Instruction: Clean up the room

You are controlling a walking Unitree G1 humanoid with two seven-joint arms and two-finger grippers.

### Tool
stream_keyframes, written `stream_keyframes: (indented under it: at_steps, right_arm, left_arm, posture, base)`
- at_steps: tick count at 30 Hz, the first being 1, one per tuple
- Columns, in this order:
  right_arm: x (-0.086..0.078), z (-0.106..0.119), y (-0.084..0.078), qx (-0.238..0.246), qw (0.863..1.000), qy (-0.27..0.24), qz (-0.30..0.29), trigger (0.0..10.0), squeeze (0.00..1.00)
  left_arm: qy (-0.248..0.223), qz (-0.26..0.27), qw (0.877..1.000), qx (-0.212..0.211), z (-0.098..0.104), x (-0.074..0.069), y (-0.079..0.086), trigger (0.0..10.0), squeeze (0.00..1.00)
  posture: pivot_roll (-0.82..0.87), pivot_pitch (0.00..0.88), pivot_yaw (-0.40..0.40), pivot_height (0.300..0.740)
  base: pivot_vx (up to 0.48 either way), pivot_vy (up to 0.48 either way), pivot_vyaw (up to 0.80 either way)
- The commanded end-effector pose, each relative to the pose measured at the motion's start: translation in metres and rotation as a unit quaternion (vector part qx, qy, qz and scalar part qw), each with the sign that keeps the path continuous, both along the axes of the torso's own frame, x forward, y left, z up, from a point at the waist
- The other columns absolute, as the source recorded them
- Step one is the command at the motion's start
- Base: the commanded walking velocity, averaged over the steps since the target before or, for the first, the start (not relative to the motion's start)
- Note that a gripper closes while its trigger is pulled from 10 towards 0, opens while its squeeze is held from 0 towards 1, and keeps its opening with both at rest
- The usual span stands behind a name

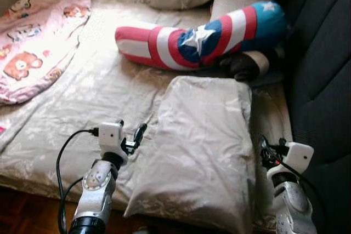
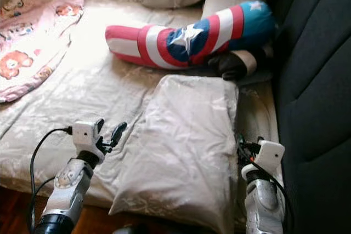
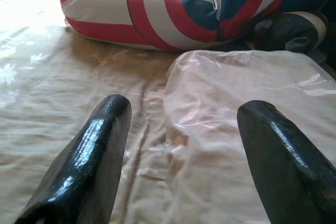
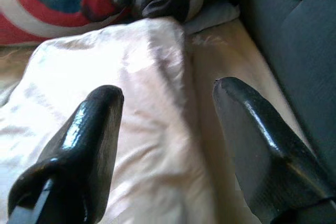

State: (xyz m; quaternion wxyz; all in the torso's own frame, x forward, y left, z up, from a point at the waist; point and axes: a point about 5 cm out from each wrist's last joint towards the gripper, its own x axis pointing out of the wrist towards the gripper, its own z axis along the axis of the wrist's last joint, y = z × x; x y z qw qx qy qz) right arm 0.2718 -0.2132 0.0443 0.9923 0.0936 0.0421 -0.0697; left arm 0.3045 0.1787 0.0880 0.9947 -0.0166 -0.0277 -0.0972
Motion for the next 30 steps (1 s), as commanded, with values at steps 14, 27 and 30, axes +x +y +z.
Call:
stream_keyframes:
  at_steps: [14,27,30]
  right_arm:
    - [-0.0012,0.0014,0.0015,0.000,1.000,0.005,-0.002,10.0,0.00]
    - [-0.0054,-0.0021,0.0069,-0.010,1.000,0.016,0.012,10.0,0.00]
    - [-0.0053,-0.0031,0.0072,-0.009,1.000,0.022,0.013,10.0,0.00]
  left_arm:
    - [0.009,-0.002,1.000,0.000,-0.0005,-0.0016,-0.0012,10.0,0.00]
    - [0.010,0.006,1.000,0.003,-0.0043,-0.0078,0.0007,10.0,0.00]
    - [0.007,0.004,1.000,0.002,-0.0029,-0.0065,0.0000,10.0,0.00]
  posture:
    - [-0.02,0.212,0.033,0.740]
    - [-0.02,0.187,0.038,0.740]
    - [-0.02,0.186,0.038,0.725]
  base:
    - [0.000,0.000,-0.27]
    - [0.000,0.000,0.00]
    - [0.000,0.000,0.00]
